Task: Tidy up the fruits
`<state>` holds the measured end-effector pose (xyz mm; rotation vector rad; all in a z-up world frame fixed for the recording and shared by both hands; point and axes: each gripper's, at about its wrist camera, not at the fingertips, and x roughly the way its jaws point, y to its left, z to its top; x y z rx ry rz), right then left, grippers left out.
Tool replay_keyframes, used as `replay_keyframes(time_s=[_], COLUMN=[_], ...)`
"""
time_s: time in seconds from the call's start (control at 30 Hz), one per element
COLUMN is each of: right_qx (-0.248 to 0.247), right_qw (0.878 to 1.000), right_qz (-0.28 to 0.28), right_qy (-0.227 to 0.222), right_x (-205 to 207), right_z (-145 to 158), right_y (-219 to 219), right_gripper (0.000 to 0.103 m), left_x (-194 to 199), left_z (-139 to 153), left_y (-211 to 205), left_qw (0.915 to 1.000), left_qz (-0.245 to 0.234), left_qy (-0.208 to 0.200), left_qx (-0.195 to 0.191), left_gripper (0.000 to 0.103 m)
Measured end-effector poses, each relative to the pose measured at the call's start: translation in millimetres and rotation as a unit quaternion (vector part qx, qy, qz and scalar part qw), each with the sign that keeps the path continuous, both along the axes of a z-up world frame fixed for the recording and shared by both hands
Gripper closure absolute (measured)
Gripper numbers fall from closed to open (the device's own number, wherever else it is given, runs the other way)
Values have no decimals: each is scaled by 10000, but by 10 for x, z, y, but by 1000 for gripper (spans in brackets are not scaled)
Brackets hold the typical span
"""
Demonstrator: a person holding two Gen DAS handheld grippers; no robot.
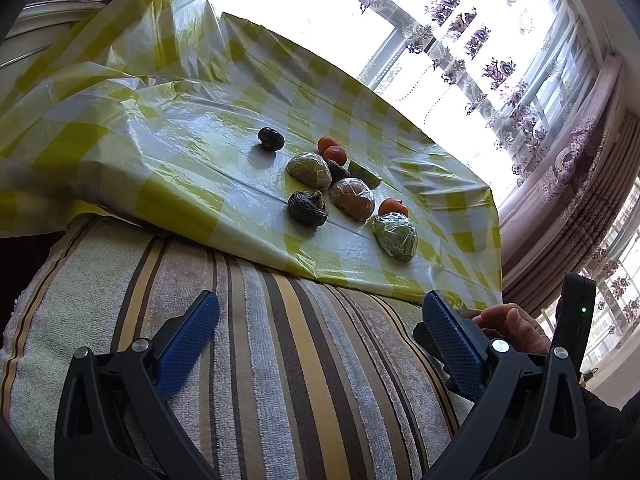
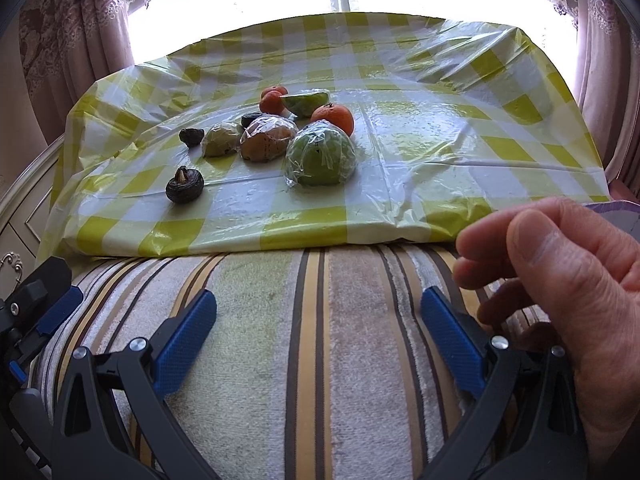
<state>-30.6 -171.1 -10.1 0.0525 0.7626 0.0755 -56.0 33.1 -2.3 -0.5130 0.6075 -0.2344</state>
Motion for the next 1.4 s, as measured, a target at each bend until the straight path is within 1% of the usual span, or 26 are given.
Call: replay_keyframes(time_s=[0.1, 0.23, 0.33, 0.4, 0.47, 0.53, 0.57, 0.63, 0.67, 0.7, 0.73, 0.77, 0.8, 0.83, 0.87, 0.9, 0.97, 1.03, 1.07, 1.1, 1.17, 1.2, 1.27, 1.3, 1.33, 1.4], right_qx=[14, 51, 74, 18, -60, -39, -14, -14, -36, -78, -125, -162, -201, -219, -194, -133, 19, 57, 48, 28, -31, -55, -63, -51, -32, -11], right_qw=[10000, 9998, 9996, 9993, 9990, 9988, 9989, 9989, 9989, 9989, 9989, 9990, 9990, 9991, 9992, 9993, 9995, 9995, 9995, 9995, 9995, 9996, 9996, 9996, 9996, 9995], right_qz=[-20, -183, -272, -345, -427, -455, -454, -449, -441, -425, -405, -374, -351, -331, -322, -316, -302, -276, -269, -262, -256, -247, -233, -236, -244, -281], right_qy=[-1, -26, -83, -111, -142, -154, -154, -167, -173, -183, -192, -190, -186, -179, -162, -133, -109, -139, -150, -156, -158, -160, -148, -140, -133, -149], right_x=[-18, -57, -117, -146, -174, -183, -182, -190, -195, -198, -198, -193, -185, -180, -173, -162, -159, -178, -186, -191, -190, -186, -172, -167, -165, -182], right_z=[-8, -20, -27, -33, -36, -35, -34, -33, -29, -25, -17, -15, -13, -12, -14, -18, -27, -20, -17, -14, -7, -5, -4, -3, -5, -5], right_y=[5, 23, 19, 22, 28, 20, 11, 18, 34, 56, 82, 105, 127, 140, 136, 116, 63, 54, 64, 81, 125, 145, 160, 156, 143, 109], right_gripper=[1, 1, 1, 1, 1, 1, 1, 1, 1, 1, 1, 1, 1, 1, 1, 1, 1, 1, 1, 1, 1, 1, 1, 1, 1, 1], left_x=[-2, 111, 160, 187, 251, 259, 243, 212, 195, 127, 4, -182, -419, -690, -924, -1082, -1220, -1113, -954, -762, -347, -89, 480, 698, 886, 1116], left_z=[3, 29, 44, 49, 88, 158, 214, 389, 525, 746, 1029, 1343, 1635, 1869, 2026, 2125, 2117, 1913, 1779, 1632, 1339, 1189, 858, 707, 561, 348], left_y=[-16, -164, -332, -380, -412, -340, -287, -71, 48, 168, 302, 450, 619, 806, 1033, 1313, 1804, 1885, 1792, 1651, 1267, 1080, 756, 629, 498, 222], left_qw=[9999, 9967, 9891, 9864, 9821, 9837, 9819, 9861, 9856, 9783, 9641, 9419, 9108, 8737, 8447, 8417, 8893, 8972, 9109, 9285, 9496, 9566, 9607, 9667, 9688, 9613], left_qz=[133, 63, 3, -3, -312, -364, -187, 17, 118, 485, 999, 1612, 2341, 3176, 3867, 4189, 3815, 3681, 3330, 2896, 2272, 1932, 1525, 1269, 1044, 870], left_qy=[-17, 385, 593, 677, 772, 735, 689, 569, 538, 389, 143, -202, -613, -970, -1159, -1117, -779, -464, -327, -241, -237, -167, 417, 603, 861, 1275], left_qx=[40, 705, 1345, 1500, 1690, 1602, 1755, 1563, 1601, 1978, 2458, 2940, 3344, 3556, 3515, 3220, 2397, 2394, 2416, 2310, 2144, 2173, 2283, 2138, 2077, 2284], left_gripper=[5, 5, 4, 5, 5, 5, 5, 5, 5, 5, 5, 5, 4, 4, 4, 4, 4, 4, 4, 4, 4, 4, 4, 4, 4, 4])
